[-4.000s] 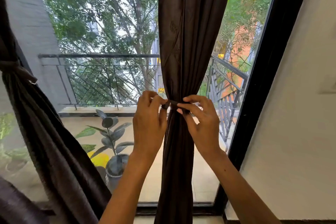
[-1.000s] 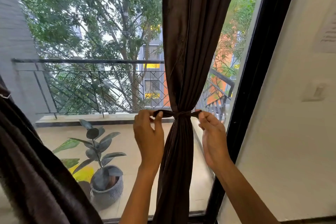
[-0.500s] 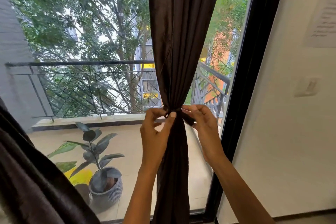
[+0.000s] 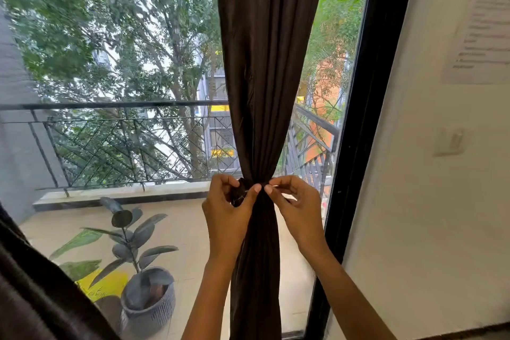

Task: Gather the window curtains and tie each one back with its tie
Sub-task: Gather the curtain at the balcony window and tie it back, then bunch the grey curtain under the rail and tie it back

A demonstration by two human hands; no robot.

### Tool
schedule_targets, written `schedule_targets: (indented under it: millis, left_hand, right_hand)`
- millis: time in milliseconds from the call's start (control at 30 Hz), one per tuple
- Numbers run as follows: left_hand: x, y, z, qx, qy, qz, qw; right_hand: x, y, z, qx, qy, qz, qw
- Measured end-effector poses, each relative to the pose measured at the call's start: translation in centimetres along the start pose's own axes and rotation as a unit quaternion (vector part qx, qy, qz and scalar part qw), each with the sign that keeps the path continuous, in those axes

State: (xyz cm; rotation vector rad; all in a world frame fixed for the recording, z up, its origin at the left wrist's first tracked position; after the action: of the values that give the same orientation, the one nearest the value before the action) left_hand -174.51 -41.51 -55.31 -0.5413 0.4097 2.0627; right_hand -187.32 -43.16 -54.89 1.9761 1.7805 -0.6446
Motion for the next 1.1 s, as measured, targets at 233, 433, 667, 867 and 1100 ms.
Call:
schedule_targets:
  millis: [233, 433, 667, 867, 1100]
  left_hand:
    - [1.2, 0.4, 1.4, -0.036, 0.011, 0.028, 0.999]
    - [4.0, 2.5, 3.7, -0.085, 0.159, 0.113, 0.977]
    - [8.0, 10.7, 3.1, -0.047, 0.125, -0.033, 0.991]
    - [13.2, 21.4, 3.1, -0.025, 0.073, -0.166, 0.983]
    - [22.0, 39.9, 5.2, 0.030, 0.034, -0.322, 0.946]
  right_hand:
    - [-0.1, -0.6, -0.5, 0.029, -0.006, -0.004, 1.000]
    - [0.1, -2.9, -0.8, 0.070, -0.024, 0.048, 0.996]
    - [0.8, -11.3, 0.9, 0.147, -0.008, 0.117, 0.982]
    - [2.0, -23.9, 3.3, 0.225, 0.021, 0.231, 0.946]
    - [1.0, -43.8, 4.4, 0.314, 0.011, 0.304, 0.899]
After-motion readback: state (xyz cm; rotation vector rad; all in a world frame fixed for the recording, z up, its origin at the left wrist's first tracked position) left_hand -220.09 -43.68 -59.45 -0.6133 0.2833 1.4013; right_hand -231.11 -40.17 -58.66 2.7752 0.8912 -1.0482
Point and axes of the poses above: each hand's wrist, its own x-axis away from the middle knuckle, its own y-axis out of the palm, z = x × y, the point moved 1 cm from there along -x, towards the middle knuckle, and after that the axes turned 6 degrees about -y, right-handed, at the moved point
